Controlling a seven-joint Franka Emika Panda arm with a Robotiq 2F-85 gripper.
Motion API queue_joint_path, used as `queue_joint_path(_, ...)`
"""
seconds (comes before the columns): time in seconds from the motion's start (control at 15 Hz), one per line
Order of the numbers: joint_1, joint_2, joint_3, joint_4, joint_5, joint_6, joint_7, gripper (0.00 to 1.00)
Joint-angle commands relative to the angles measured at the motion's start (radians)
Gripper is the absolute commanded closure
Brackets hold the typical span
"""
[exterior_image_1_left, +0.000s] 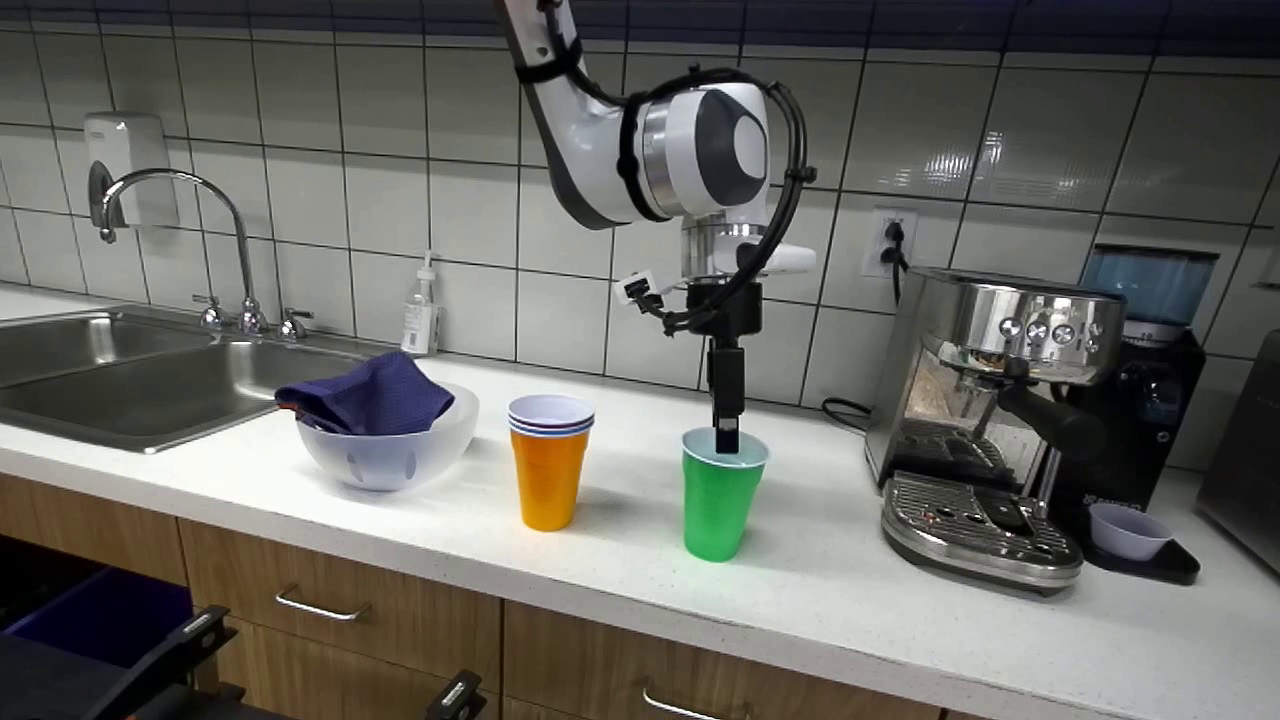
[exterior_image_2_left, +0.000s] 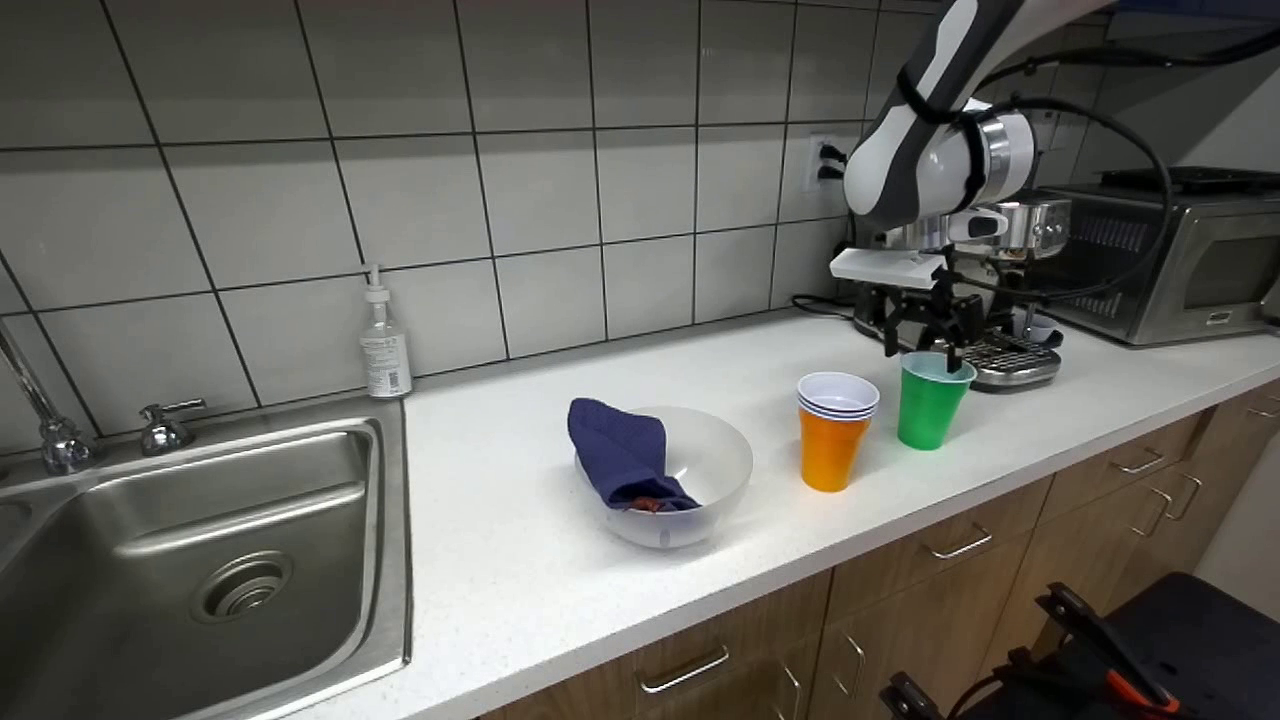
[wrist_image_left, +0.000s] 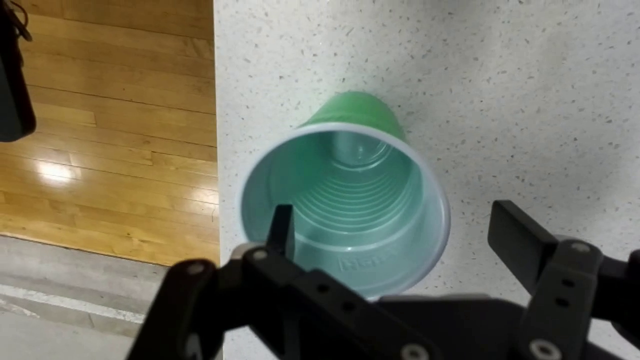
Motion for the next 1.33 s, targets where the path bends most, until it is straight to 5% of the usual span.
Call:
queue_joint_path(0.0, -0.001, 0.021, 0.004, 0.018, 0.036, 0.001, -0.002, 0.0)
queue_joint_path(0.4, -0.001, 0.041, 0.001, 0.027, 0.056, 0.0, -0.006, 0.0)
queue_joint_path(0.47, -0.001, 0.042, 0.0, 0.027, 0.054, 0.003, -0.008, 0.25)
queue_joint_path(0.6, -0.001, 0.043, -0.001, 0.029, 0.053, 0.004, -0.01, 0.32)
queue_joint_path(1.13, -0.002, 0.044, -0.005, 0.037, 0.047, -0.002, -0.016, 0.95)
queue_joint_path(1.27, -0.001, 0.039, -0.006, 0.034, 0.045, -0.004, -0.017, 1.0)
